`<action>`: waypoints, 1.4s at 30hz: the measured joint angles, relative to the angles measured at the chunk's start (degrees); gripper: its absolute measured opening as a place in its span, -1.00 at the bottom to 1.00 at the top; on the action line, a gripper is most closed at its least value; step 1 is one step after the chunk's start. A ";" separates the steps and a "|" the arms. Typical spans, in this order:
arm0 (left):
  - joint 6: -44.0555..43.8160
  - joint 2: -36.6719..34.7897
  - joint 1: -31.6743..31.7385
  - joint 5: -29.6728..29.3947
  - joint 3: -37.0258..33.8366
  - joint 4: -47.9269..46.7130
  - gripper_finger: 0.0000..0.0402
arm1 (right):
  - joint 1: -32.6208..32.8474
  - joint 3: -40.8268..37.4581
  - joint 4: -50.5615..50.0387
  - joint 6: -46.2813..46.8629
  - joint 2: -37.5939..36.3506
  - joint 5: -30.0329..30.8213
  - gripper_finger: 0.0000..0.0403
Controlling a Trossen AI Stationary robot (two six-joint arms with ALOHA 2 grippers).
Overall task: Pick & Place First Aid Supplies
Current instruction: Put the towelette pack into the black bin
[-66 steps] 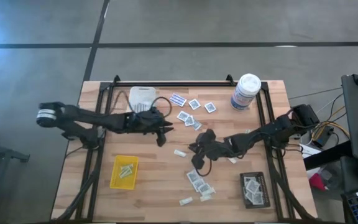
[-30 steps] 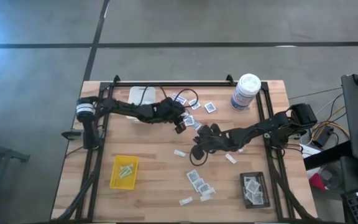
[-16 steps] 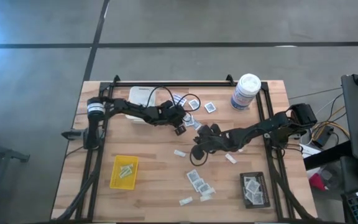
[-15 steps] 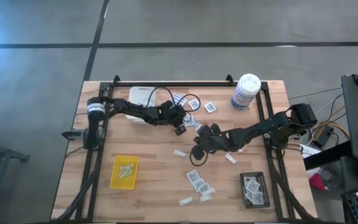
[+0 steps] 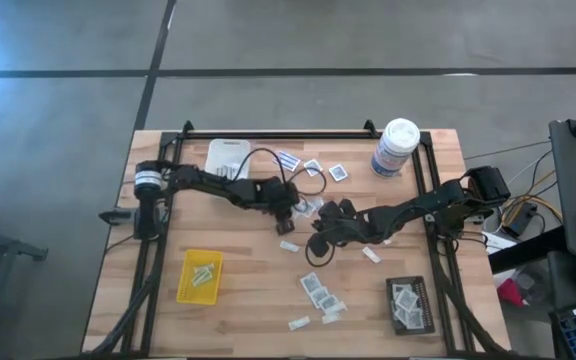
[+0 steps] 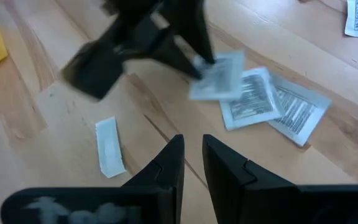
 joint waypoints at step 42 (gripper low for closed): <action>-7.23 0.16 -15.25 0.59 -0.24 8.74 -0.51 | 2.32 -0.17 -2.11 19.99 0.04 -13.44 -0.32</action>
